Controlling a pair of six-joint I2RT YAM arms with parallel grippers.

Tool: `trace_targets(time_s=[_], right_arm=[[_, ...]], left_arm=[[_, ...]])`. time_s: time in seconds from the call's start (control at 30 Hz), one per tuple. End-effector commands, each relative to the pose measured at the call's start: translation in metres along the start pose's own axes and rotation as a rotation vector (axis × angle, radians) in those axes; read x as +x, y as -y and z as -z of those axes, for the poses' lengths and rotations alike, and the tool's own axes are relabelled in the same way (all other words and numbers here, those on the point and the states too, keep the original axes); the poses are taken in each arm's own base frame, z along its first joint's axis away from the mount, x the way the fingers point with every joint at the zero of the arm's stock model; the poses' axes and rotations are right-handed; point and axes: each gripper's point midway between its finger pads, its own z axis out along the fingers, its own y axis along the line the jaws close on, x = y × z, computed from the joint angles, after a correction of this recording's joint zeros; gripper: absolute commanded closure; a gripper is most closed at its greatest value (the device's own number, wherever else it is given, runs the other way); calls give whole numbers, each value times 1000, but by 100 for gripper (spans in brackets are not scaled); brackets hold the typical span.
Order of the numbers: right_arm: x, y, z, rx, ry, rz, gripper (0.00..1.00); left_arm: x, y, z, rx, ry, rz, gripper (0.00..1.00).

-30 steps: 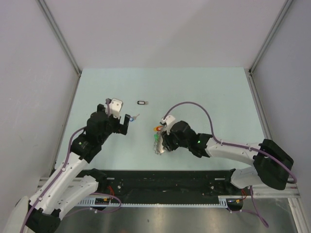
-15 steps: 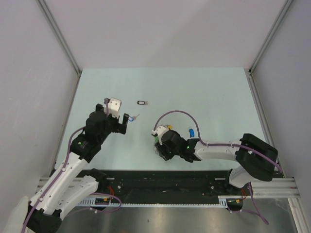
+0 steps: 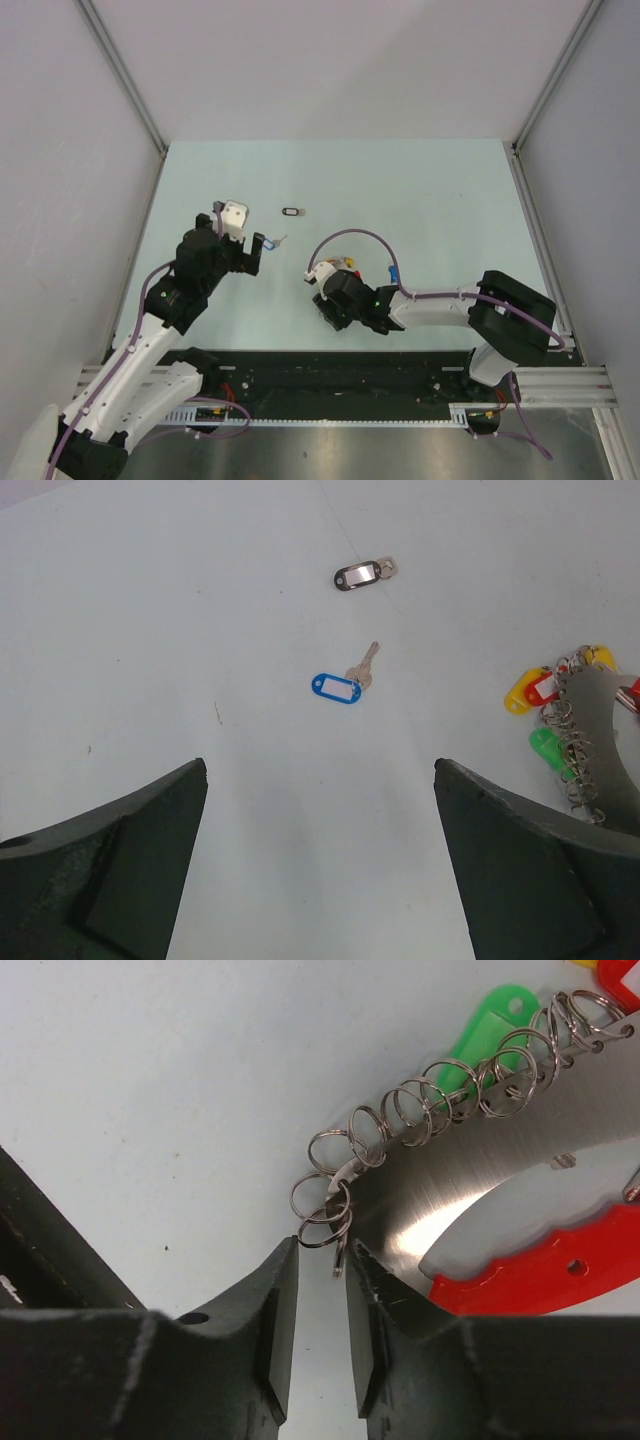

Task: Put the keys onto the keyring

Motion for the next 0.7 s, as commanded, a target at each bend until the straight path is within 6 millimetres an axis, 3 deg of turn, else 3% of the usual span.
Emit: trace_targets(time_s=[0.0, 0.1, 0.23, 0.37, 0.47, 0.67], right_arm=[[-19, 2, 2, 38, 47, 17, 74], [-13, 3, 5, 52, 23, 22, 76], [-12, 4, 7, 65, 22, 38, 88], [-14, 4, 10, 62, 25, 43, 88], [-17, 6, 14, 66, 35, 55, 100], [-26, -11, 14, -48, 65, 197, 100]], left_arm=[[-5, -2, -1, -7, 25, 28, 0], [-6, -1, -1, -4, 27, 30, 0], [-6, 0, -2, 5, 28, 29, 0], [-5, 0, -2, 5, 25, 28, 0], [-5, 1, -2, 7, 25, 28, 0], [-7, -1, 0, 3, 35, 25, 0]])
